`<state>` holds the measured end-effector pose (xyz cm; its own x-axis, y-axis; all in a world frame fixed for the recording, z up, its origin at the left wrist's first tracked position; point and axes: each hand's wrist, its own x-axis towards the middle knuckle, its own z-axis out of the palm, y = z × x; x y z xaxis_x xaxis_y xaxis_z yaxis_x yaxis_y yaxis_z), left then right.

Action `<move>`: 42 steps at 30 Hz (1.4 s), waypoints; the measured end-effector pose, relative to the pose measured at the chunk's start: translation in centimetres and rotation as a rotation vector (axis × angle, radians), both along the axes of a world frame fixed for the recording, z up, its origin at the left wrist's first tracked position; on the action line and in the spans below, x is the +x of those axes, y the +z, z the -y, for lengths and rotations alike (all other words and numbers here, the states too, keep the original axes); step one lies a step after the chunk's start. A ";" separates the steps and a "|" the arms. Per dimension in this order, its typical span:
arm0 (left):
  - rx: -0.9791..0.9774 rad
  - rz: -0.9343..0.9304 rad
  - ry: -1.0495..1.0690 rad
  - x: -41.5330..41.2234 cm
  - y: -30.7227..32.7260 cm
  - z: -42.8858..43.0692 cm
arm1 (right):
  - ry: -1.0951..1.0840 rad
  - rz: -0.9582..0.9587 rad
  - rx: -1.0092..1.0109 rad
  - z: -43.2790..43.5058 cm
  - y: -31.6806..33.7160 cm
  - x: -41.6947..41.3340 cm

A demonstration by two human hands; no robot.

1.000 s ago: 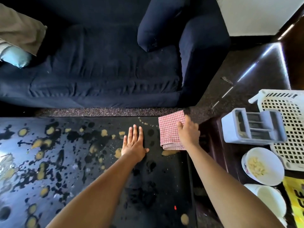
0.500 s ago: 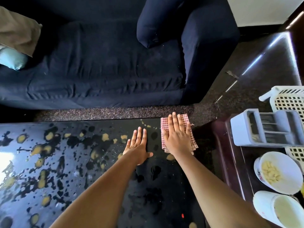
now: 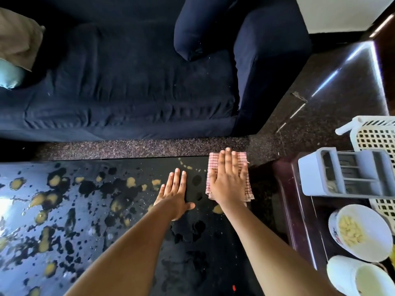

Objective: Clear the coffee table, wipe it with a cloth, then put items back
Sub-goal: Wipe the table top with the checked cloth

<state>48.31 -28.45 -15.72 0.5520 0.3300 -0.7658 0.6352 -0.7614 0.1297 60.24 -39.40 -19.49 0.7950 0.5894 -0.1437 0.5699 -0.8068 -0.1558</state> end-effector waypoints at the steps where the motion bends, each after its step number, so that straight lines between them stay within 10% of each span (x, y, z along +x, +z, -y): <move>1: -0.001 0.001 -0.001 0.0 -0.1 0.1 | 0.053 0.005 -0.004 -0.6 0.0 -0.2; 42: -0.004 0.037 -0.012 -0.6 -0.6 -0.4 | 0.136 0.004 -0.036 -1.3 0.1 -0.2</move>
